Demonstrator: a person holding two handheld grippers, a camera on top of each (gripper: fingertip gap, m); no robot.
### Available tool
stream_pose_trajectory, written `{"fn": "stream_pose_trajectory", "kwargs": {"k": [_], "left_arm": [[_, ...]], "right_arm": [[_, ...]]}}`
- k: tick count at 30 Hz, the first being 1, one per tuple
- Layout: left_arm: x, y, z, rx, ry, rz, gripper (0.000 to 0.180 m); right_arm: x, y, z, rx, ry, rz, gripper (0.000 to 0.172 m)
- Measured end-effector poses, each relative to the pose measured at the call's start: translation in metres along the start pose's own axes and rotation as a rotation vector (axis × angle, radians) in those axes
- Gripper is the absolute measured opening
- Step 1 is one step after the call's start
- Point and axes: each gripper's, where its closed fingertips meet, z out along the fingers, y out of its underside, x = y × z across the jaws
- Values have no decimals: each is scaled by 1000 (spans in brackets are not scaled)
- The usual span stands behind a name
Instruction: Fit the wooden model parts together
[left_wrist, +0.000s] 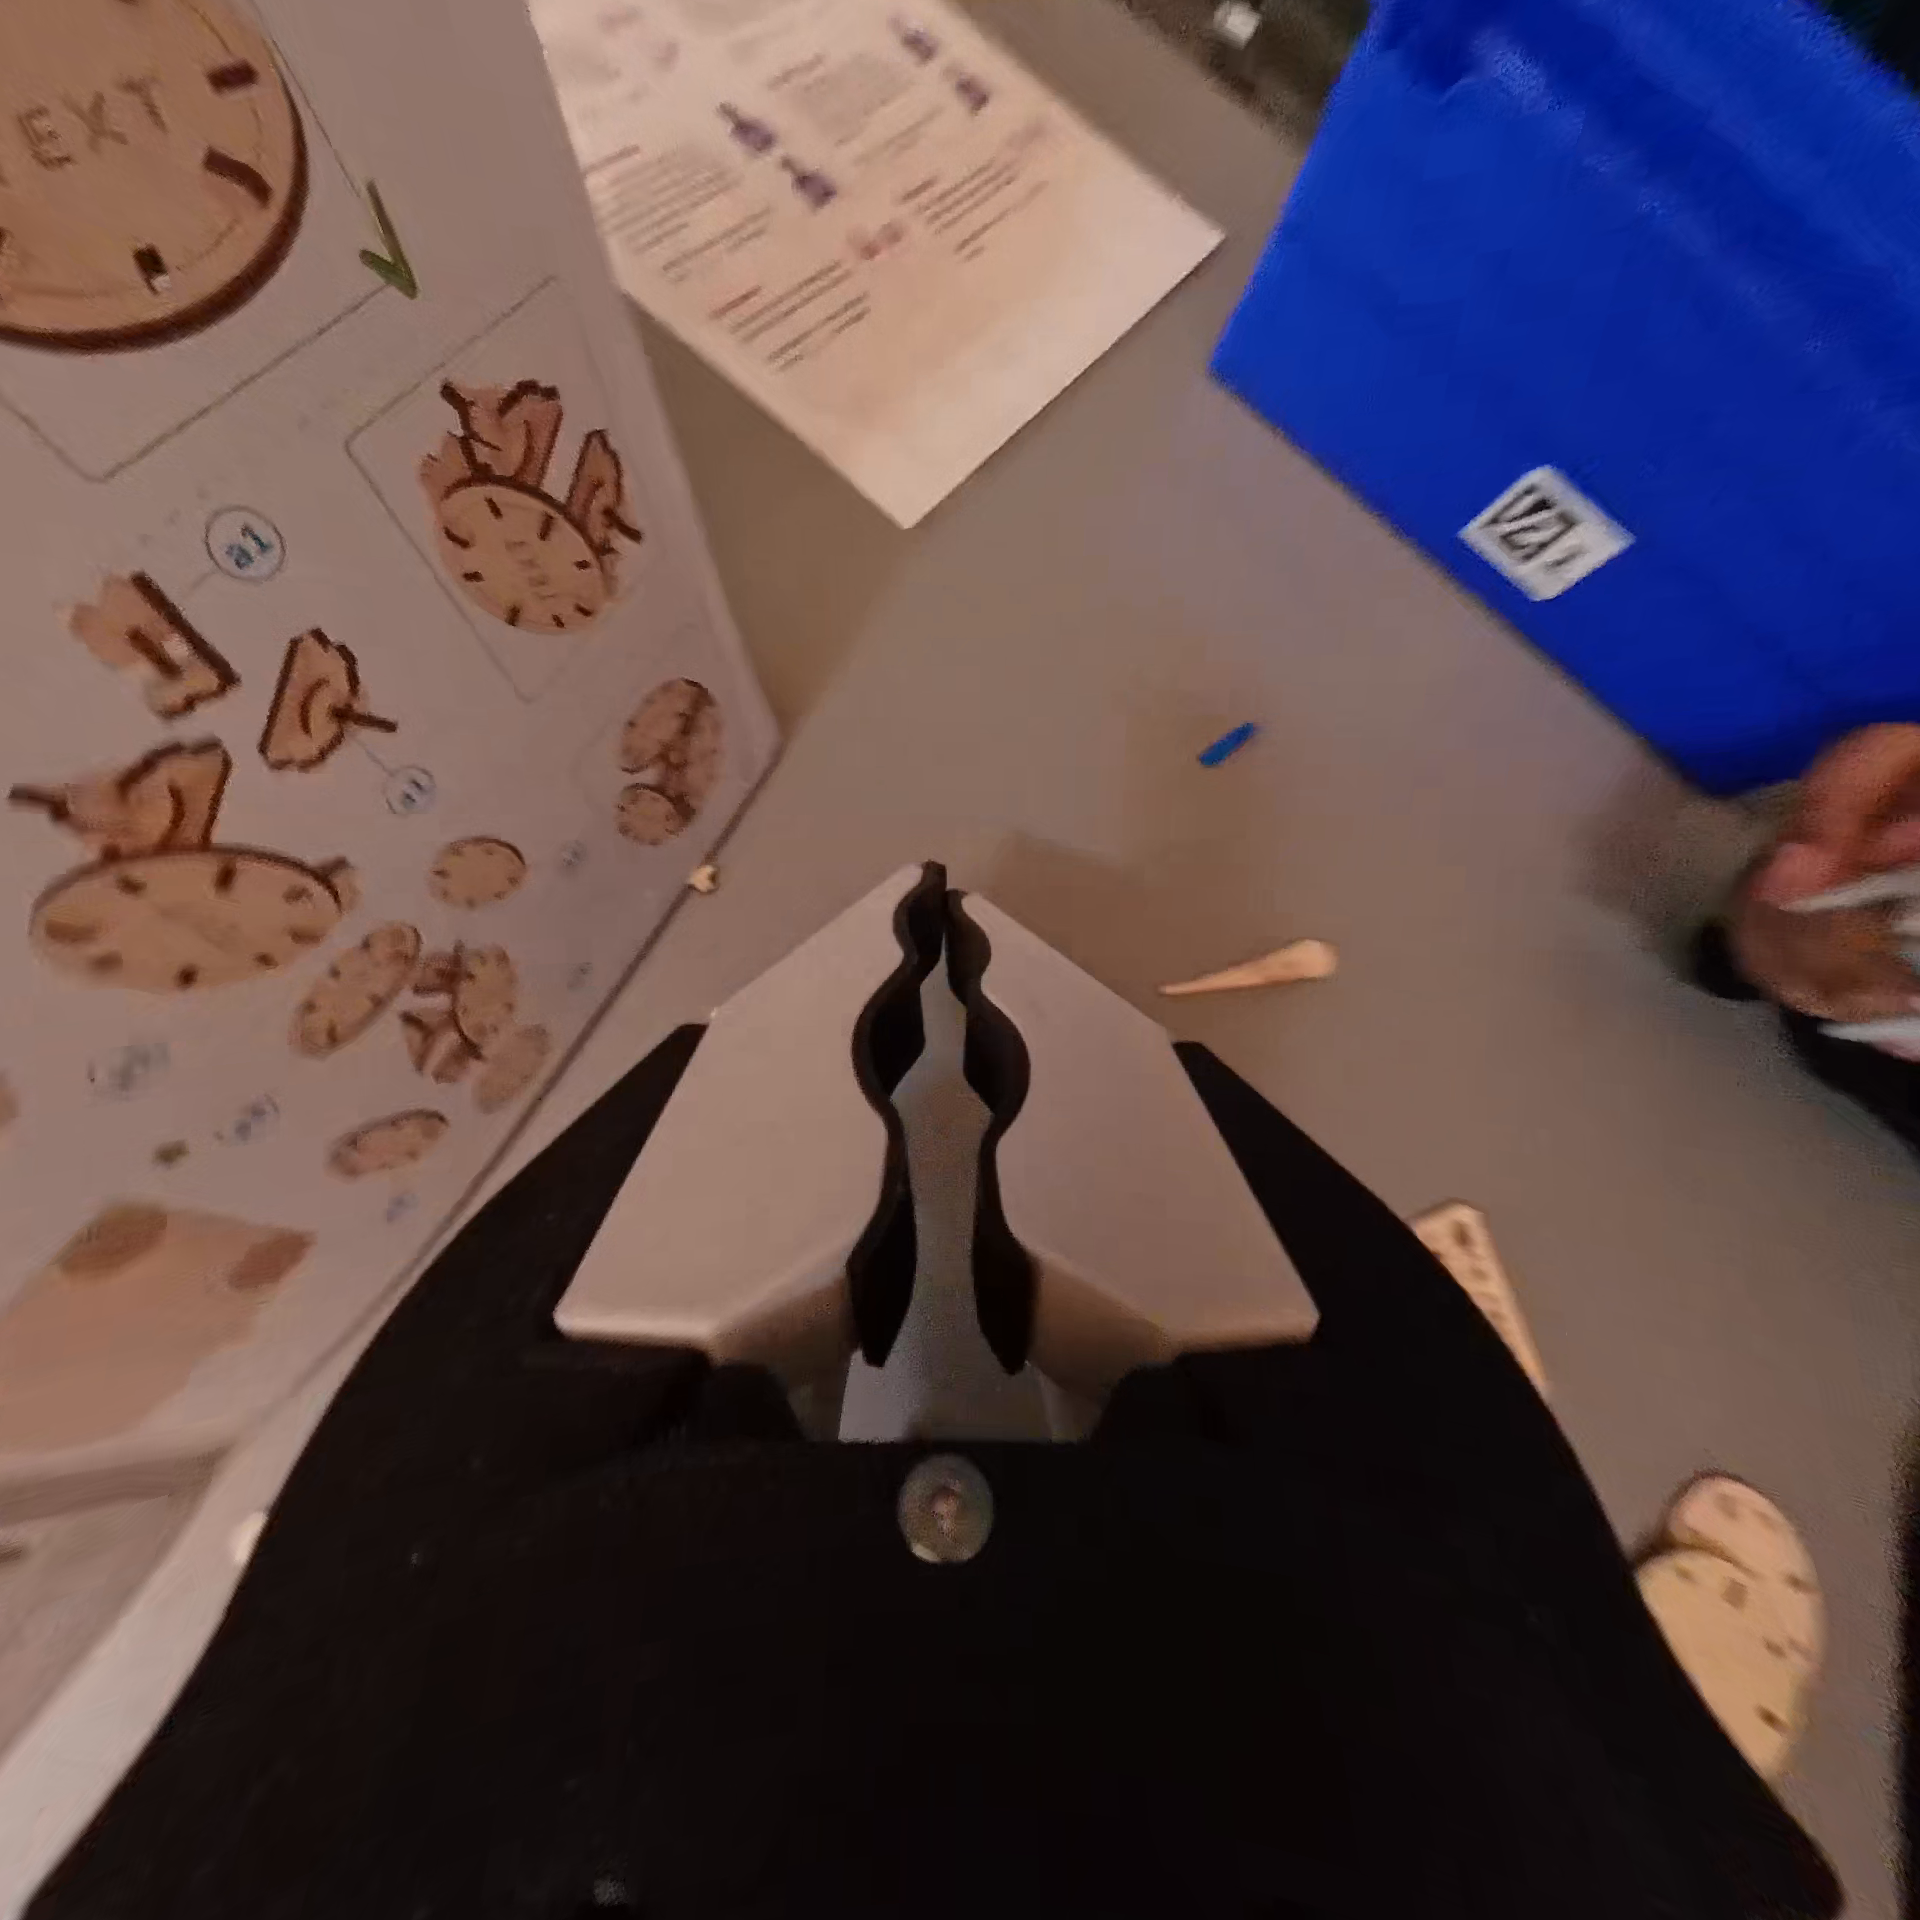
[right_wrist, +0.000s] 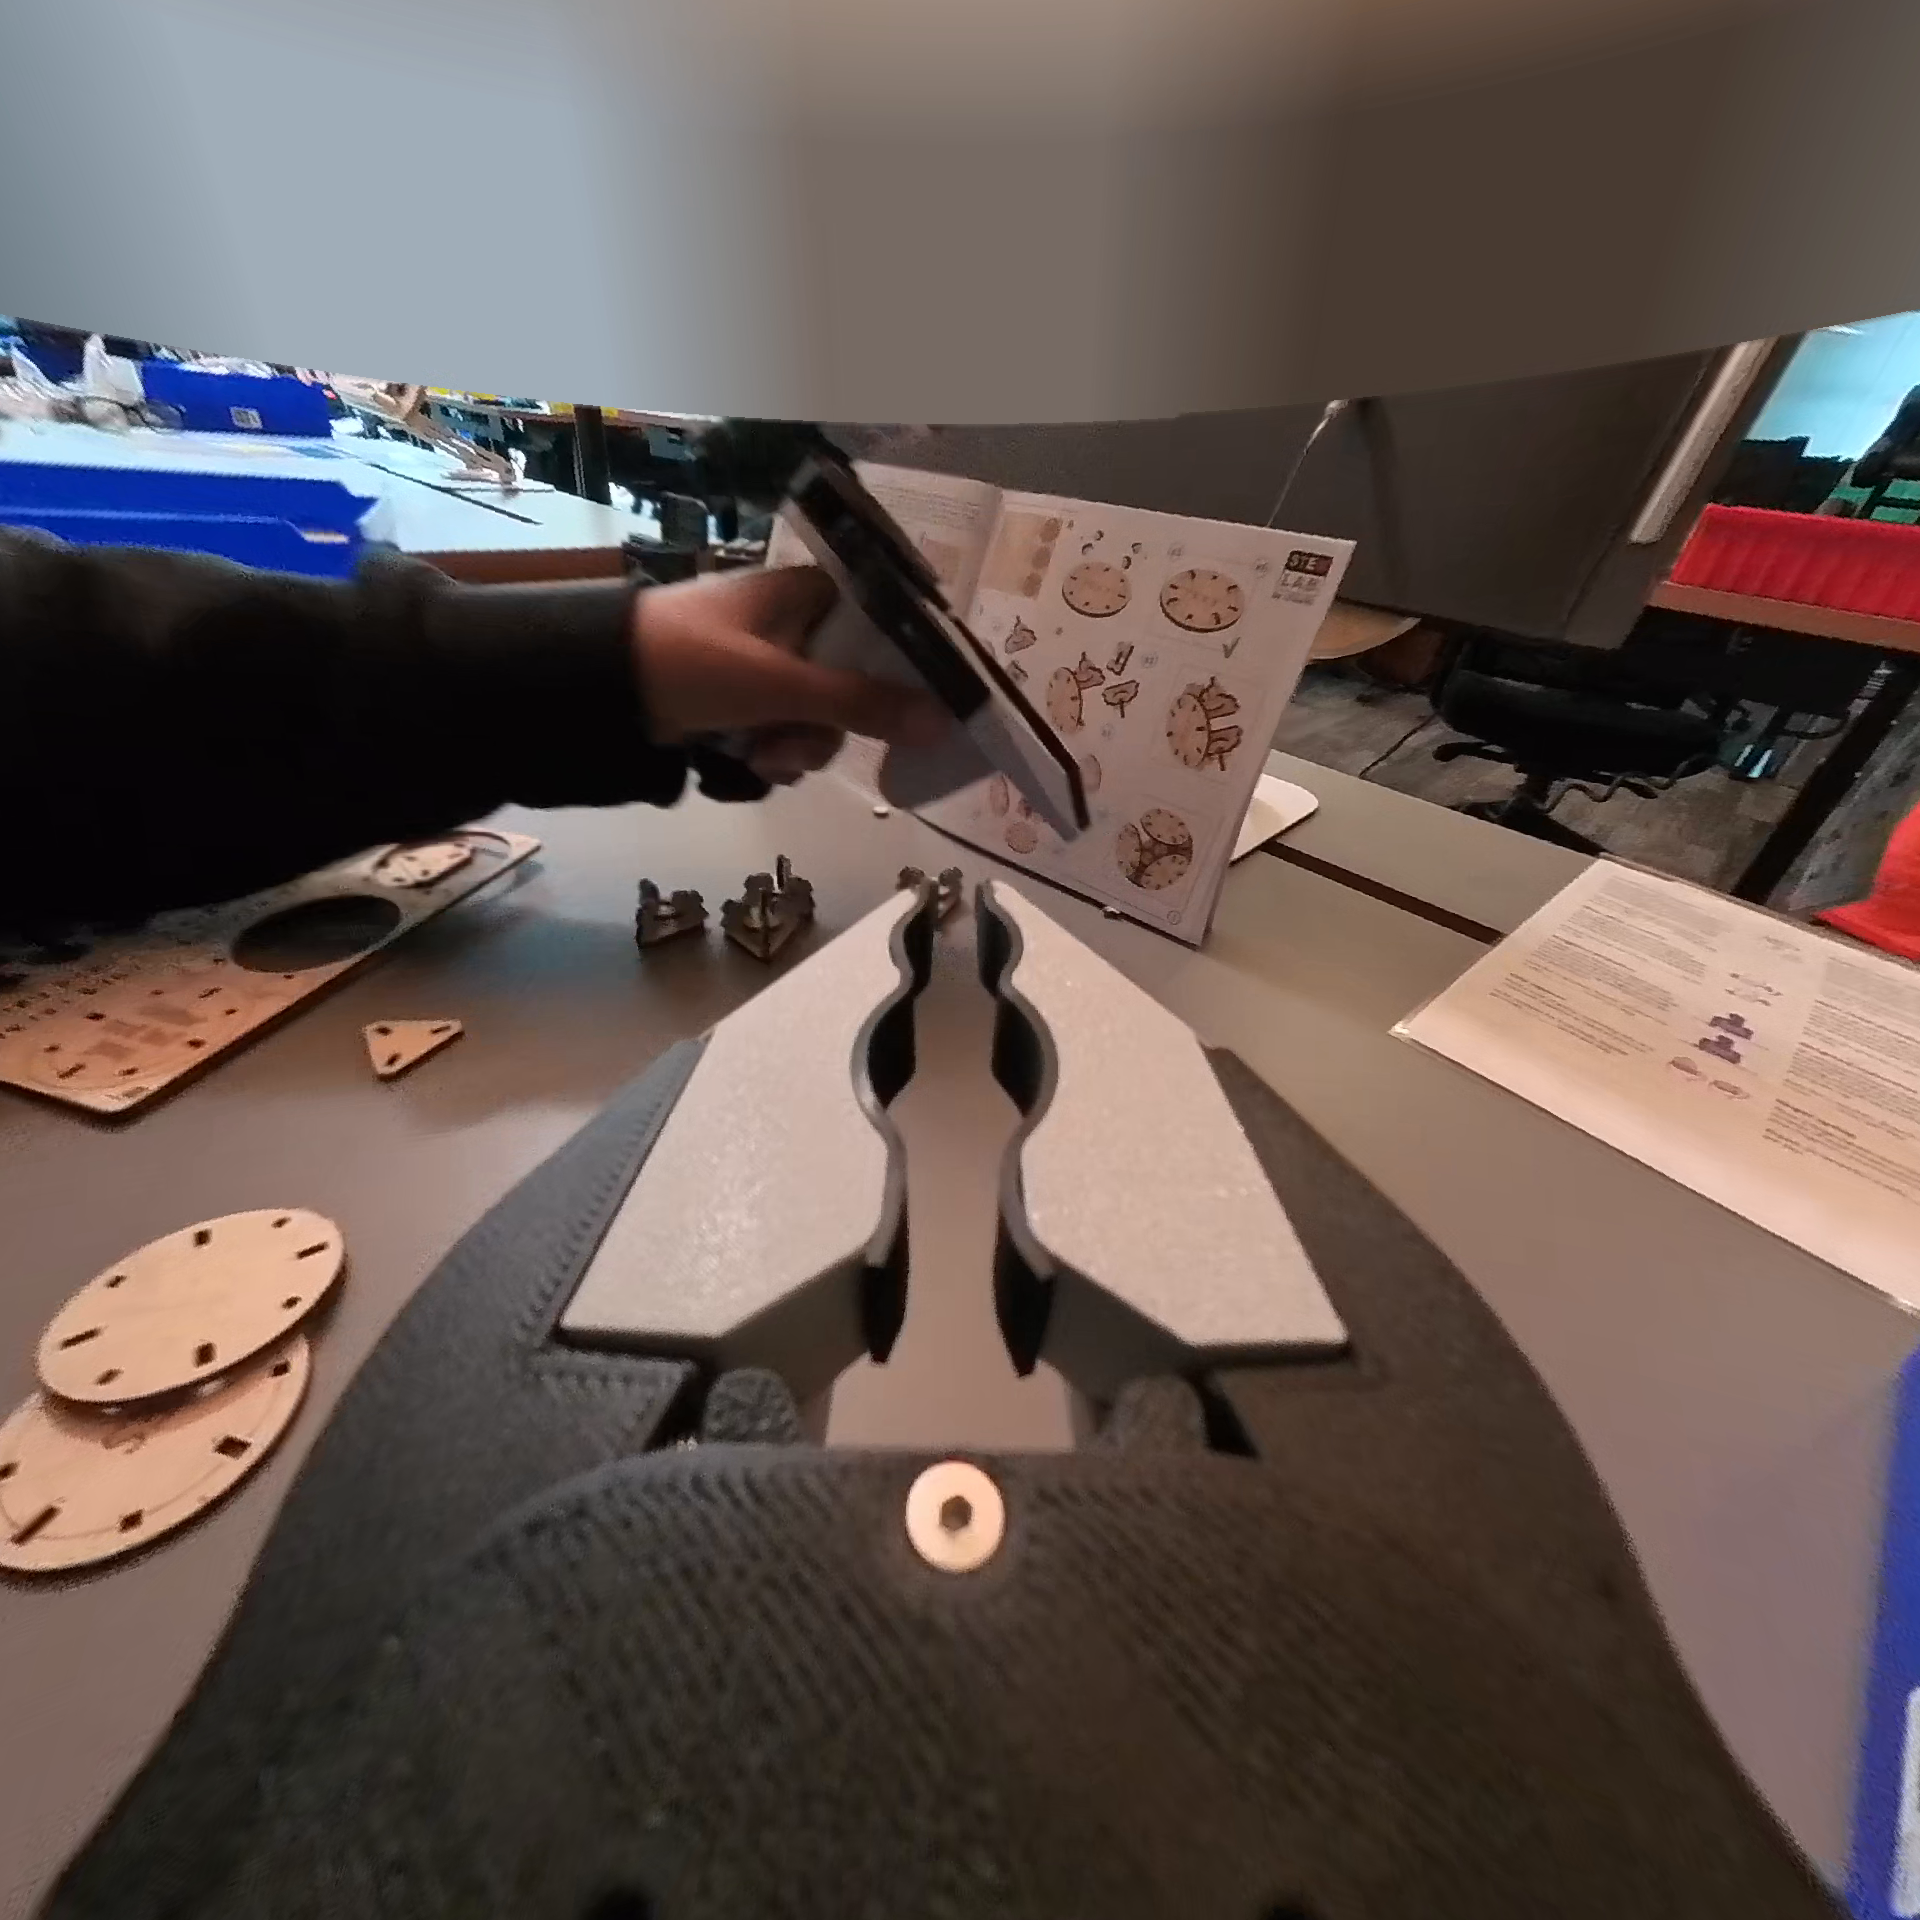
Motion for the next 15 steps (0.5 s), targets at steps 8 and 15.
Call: {"fn": "stream_pose_trajectory", "kwargs": {"k": [8, 15], "left_arm": [[-27, 25, -11, -64, -132, -11, 16], [-57, 25, 29, -217, -254, 58, 31]], "right_arm": [[-8, 7, 6, -26, 13, -93, 4], [-11, 4, 3, -27, 43, -188, 1]]}}
